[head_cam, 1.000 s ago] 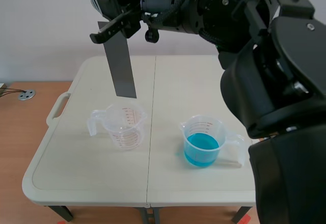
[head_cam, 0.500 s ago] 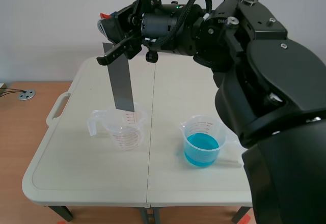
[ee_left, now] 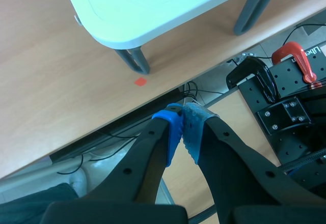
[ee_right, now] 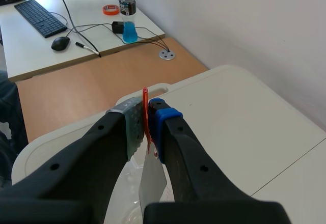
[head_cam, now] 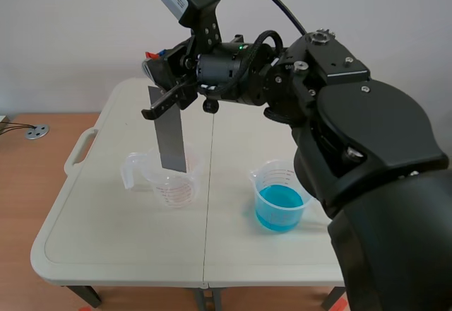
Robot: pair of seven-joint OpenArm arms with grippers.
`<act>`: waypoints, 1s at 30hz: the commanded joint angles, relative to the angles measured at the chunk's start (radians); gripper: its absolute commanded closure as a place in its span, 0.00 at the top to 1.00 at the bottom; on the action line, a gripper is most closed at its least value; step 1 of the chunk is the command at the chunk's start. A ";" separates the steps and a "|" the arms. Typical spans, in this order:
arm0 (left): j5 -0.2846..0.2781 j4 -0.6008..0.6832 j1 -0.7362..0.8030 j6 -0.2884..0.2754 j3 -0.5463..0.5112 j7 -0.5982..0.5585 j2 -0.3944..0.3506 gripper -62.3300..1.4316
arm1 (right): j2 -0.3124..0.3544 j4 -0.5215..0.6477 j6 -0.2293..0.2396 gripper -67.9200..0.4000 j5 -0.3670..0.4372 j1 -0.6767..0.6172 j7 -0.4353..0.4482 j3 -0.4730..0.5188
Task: Hold the metal plate by the orange handle, dip it into the blue solution, take it out and point at it, then put the plate back in the beaker on the left.
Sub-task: 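Put the plate into the left beaker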
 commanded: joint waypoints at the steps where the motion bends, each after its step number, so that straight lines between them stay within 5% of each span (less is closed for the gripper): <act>1: -0.007 0.006 0.002 -0.002 0.004 -0.011 0.003 0.06 | -0.033 -0.003 0.008 0.02 -0.003 0.025 0.033 0.005; 17: -0.007 0.006 0.002 -0.002 0.004 -0.011 0.003 0.06 | -0.033 -0.137 0.008 0.02 -0.091 0.024 0.161 -0.011; 30: -0.007 0.006 0.002 -0.002 0.004 -0.010 0.003 0.06 | -0.031 -0.163 0.008 0.02 -0.117 0.022 0.167 -0.054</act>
